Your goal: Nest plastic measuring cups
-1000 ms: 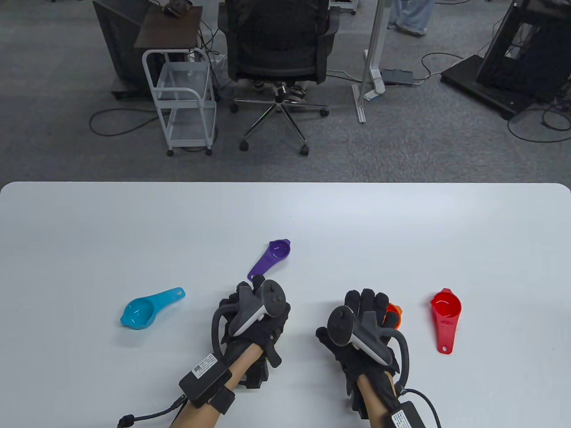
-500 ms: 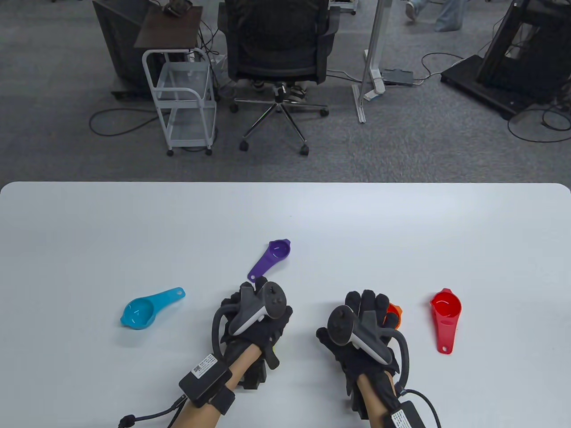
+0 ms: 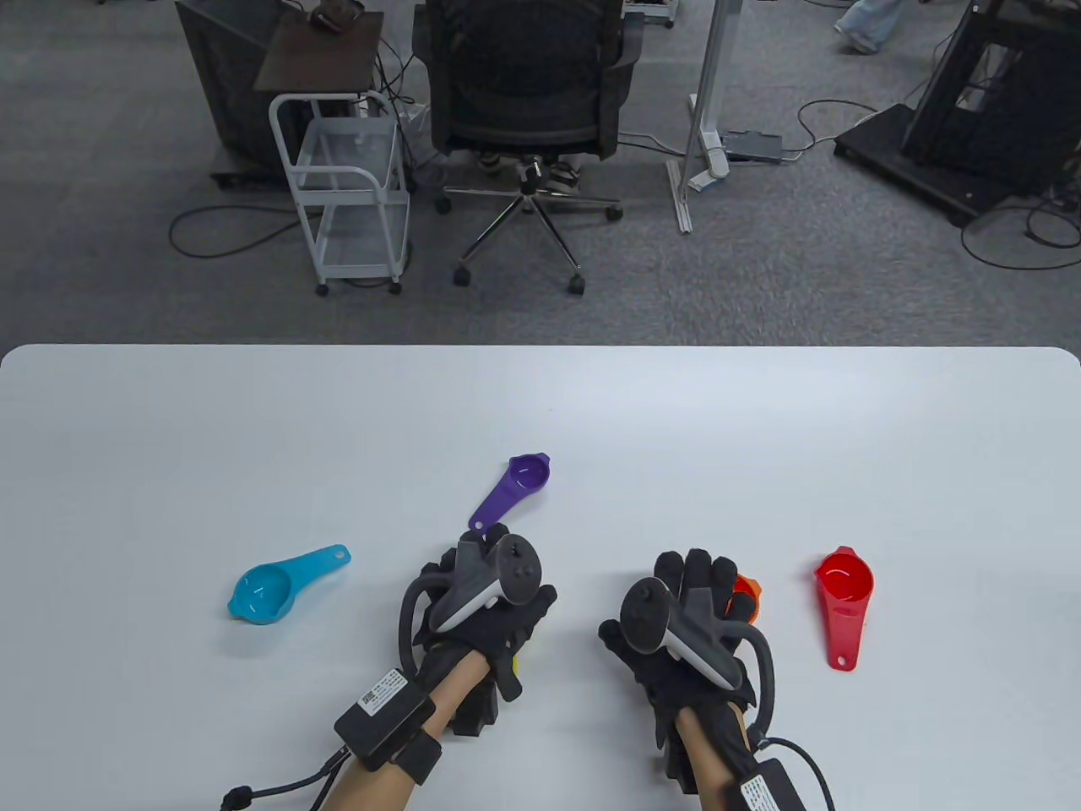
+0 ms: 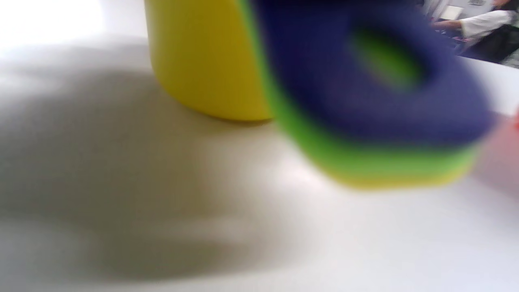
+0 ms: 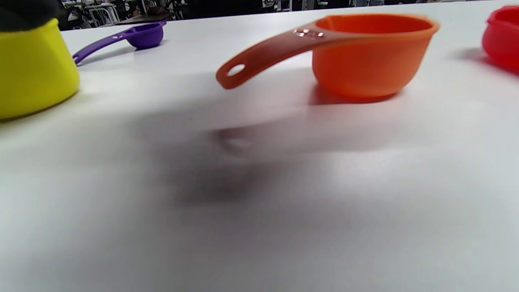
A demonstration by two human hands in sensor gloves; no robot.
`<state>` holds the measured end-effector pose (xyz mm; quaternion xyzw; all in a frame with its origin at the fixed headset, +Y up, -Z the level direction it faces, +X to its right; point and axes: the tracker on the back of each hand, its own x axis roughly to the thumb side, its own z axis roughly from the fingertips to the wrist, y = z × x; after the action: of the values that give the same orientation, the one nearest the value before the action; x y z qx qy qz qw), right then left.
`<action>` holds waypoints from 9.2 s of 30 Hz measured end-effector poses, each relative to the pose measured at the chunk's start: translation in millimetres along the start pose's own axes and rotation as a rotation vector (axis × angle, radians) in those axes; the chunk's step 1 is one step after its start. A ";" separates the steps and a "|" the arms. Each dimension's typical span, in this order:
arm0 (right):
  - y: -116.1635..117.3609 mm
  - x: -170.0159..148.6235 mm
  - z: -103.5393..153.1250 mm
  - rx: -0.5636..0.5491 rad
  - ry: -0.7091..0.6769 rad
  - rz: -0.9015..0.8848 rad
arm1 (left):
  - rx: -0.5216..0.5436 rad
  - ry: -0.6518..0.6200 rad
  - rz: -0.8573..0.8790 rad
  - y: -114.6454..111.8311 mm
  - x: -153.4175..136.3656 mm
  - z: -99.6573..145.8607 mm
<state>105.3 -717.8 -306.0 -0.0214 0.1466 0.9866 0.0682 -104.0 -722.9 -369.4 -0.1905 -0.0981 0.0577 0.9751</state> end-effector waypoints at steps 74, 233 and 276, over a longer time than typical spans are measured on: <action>14.1 181.3 -35.0 -0.151 -0.305 0.083 | 0.179 0.114 -0.095 13.5 -157.2 86.8; -18.8 -164.6 -52.1 -0.213 0.393 0.093 | 0.194 0.040 -0.164 10.6 -132.8 71.8; -23.6 176.7 -26.6 -0.169 -0.045 0.131 | 0.105 0.073 -0.063 4.5 -148.4 73.0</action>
<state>-65.7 -680.6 -349.3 0.0049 0.0625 0.9980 0.0050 -264.4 -714.6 -329.9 -0.1377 -0.0654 0.0251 0.9880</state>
